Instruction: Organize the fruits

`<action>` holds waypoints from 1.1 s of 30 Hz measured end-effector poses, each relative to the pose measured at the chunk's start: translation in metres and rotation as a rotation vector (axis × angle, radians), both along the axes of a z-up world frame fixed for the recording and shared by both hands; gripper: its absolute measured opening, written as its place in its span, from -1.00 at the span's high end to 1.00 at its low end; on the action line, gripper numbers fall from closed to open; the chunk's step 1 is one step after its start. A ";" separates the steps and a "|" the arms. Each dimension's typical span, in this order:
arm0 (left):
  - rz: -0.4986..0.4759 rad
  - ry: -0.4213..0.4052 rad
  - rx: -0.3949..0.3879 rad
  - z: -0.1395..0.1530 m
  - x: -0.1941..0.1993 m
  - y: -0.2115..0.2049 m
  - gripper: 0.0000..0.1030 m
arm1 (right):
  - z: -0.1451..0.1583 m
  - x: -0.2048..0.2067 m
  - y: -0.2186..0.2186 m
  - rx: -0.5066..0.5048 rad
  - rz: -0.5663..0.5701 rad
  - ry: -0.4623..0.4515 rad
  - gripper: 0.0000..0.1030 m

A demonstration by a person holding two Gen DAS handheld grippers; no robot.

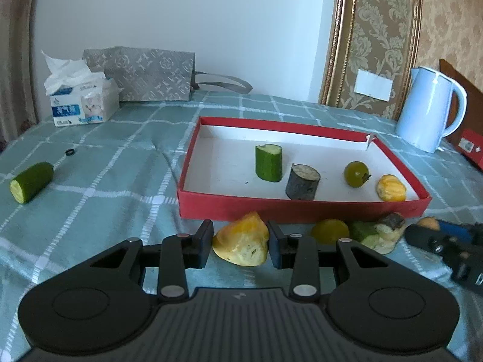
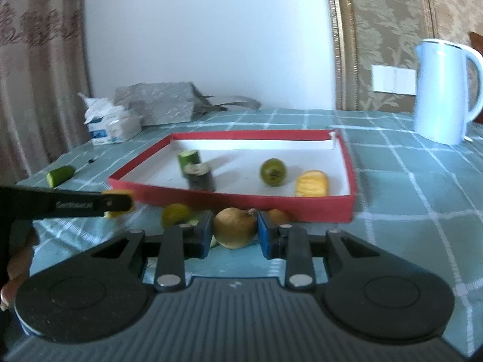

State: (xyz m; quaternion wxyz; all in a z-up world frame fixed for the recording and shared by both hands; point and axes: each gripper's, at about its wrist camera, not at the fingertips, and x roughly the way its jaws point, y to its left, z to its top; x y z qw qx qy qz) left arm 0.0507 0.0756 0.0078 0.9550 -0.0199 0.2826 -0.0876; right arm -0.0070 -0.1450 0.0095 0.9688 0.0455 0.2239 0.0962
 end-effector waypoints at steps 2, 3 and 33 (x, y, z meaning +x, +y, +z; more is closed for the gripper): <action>0.007 0.000 0.005 0.000 0.001 -0.001 0.29 | 0.000 0.002 -0.006 0.022 -0.015 0.009 0.43; 0.011 -0.001 0.009 0.001 0.001 -0.001 0.29 | -0.001 0.002 -0.008 0.033 -0.021 0.014 0.43; -0.013 -0.053 0.055 0.021 0.053 -0.015 0.34 | -0.003 0.005 -0.011 0.060 -0.026 0.014 0.43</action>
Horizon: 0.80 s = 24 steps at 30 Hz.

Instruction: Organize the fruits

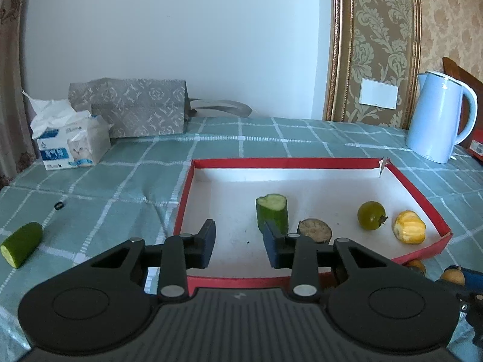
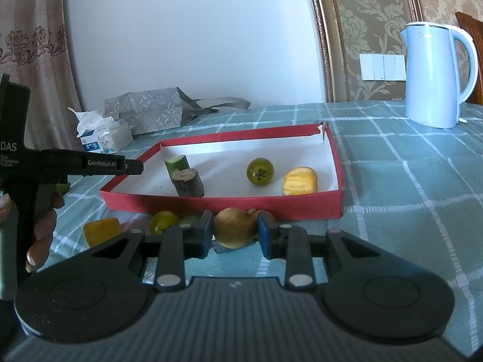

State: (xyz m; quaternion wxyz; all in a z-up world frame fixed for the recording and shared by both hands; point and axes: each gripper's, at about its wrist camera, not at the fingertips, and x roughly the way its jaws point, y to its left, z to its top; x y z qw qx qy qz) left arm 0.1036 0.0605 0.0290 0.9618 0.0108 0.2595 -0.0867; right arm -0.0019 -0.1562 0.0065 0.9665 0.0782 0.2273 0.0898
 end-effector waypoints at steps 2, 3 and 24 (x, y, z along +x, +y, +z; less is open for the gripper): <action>-0.005 0.025 -0.003 -0.002 0.001 0.003 0.34 | 0.000 0.000 0.000 0.001 0.003 0.002 0.43; -0.019 0.041 -0.010 -0.003 0.000 0.006 0.34 | 0.000 0.000 0.000 0.003 0.003 0.001 0.43; -0.156 0.134 0.092 -0.028 -0.045 0.015 0.29 | 0.001 -0.001 0.002 0.000 0.022 0.000 0.43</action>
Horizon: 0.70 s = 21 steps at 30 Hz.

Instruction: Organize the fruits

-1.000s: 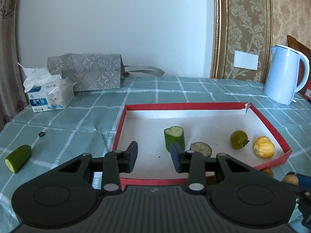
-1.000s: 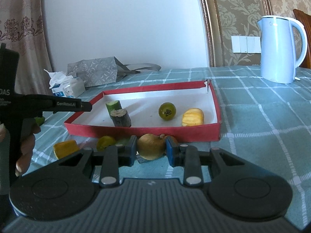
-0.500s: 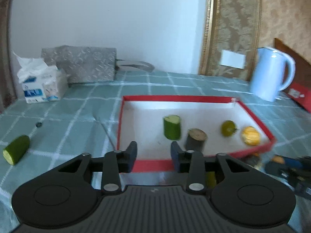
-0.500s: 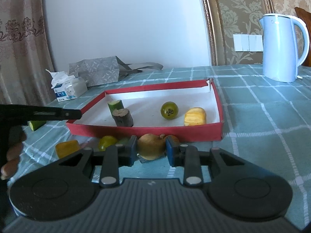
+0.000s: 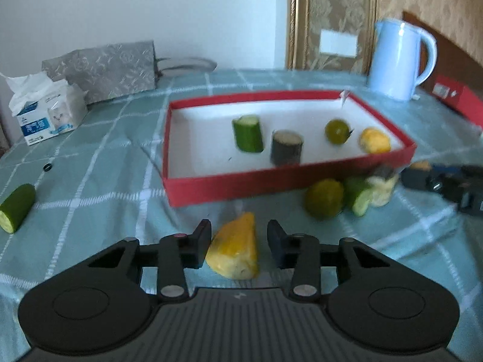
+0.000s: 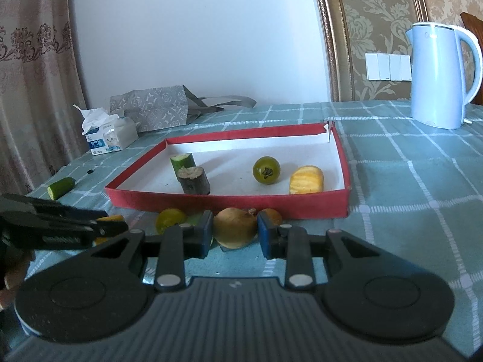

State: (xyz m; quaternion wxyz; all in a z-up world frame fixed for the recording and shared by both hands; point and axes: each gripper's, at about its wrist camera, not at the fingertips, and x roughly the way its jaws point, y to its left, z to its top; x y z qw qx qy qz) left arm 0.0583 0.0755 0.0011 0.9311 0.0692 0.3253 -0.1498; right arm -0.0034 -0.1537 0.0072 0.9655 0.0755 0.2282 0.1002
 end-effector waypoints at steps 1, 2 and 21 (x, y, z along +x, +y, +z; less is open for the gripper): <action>0.005 0.001 0.008 -0.002 0.000 0.001 0.33 | 0.000 0.001 0.000 -0.001 0.000 -0.001 0.43; 0.005 0.001 0.003 -0.003 0.000 0.001 0.34 | 0.000 0.000 0.000 0.000 0.001 -0.002 0.43; 0.027 -0.090 -0.072 0.033 0.019 -0.010 0.61 | 0.001 -0.002 -0.001 0.004 0.001 -0.008 0.43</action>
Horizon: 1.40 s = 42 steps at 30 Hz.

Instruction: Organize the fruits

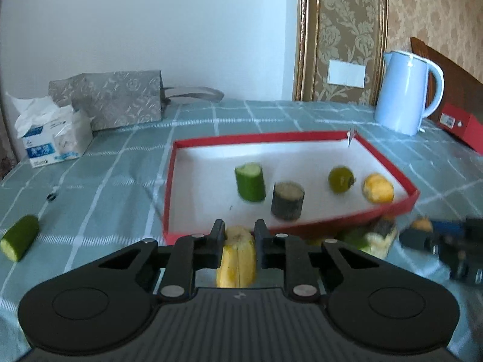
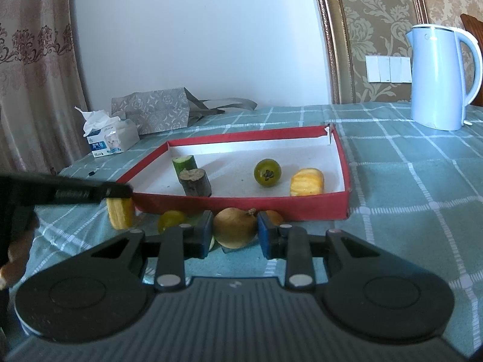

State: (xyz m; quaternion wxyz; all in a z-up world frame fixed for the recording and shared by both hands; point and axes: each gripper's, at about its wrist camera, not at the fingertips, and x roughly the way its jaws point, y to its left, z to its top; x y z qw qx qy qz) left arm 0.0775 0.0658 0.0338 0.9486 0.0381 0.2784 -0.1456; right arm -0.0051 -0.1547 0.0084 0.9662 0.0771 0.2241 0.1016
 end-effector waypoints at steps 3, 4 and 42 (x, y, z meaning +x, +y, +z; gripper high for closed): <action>0.008 -0.015 -0.012 0.007 0.014 -0.005 0.82 | -0.001 0.001 0.000 -0.002 -0.001 0.003 0.43; 0.012 -0.018 -0.017 0.009 0.020 -0.006 0.82 | -0.001 0.001 0.001 -0.001 -0.001 0.003 0.43; 0.046 0.088 -0.009 -0.033 -0.023 0.007 -0.06 | -0.001 0.000 0.004 -0.002 0.017 0.005 0.43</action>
